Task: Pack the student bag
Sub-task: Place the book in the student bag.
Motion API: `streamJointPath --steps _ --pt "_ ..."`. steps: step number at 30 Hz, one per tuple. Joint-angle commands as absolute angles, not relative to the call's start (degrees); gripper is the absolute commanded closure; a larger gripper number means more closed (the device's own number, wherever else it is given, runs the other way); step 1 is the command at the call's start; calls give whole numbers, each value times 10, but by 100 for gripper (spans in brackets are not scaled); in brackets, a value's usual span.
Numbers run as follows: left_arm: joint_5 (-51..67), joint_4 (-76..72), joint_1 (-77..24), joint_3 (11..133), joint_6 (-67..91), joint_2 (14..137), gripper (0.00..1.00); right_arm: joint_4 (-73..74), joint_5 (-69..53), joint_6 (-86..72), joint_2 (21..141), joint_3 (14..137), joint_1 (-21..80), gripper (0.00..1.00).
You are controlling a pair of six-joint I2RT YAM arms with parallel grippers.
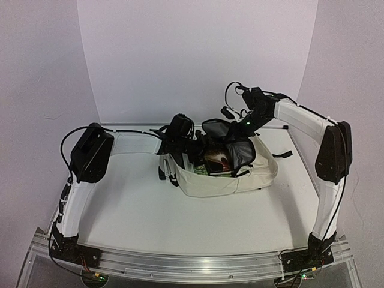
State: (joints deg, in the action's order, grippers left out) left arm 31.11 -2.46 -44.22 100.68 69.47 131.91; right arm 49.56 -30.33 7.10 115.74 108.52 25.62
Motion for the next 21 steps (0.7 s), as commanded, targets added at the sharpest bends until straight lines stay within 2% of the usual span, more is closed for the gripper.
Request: streamJointPath --steps 1,7,10,14,16,17,19,20,21 --pt "286 135 -424 1076 606 1258 23 496 -326 96 1101 1075 256 100" --pt "277 249 -404 1078 546 1205 15 506 -305 138 1064 1048 226 100" --pt "262 285 -393 1056 525 1168 6 520 -294 169 1049 1035 206 100" --pt "248 309 -374 1023 512 1131 3 559 -306 208 1040 1038 201 99" --pt "244 334 -369 1015 499 1126 3 590 -336 215 1041 1053 201 80" --pt "247 341 -366 1008 494 1125 3 599 -343 210 1042 1061 201 67" --pt "243 350 -365 985 486 1116 3 614 -352 175 1049 1085 191 33" --pt "240 351 -365 974 486 1110 2 626 -369 163 1056 1101 176 21" --pt "239 349 -365 961 486 1104 2 636 -386 153 1065 1113 160 16"
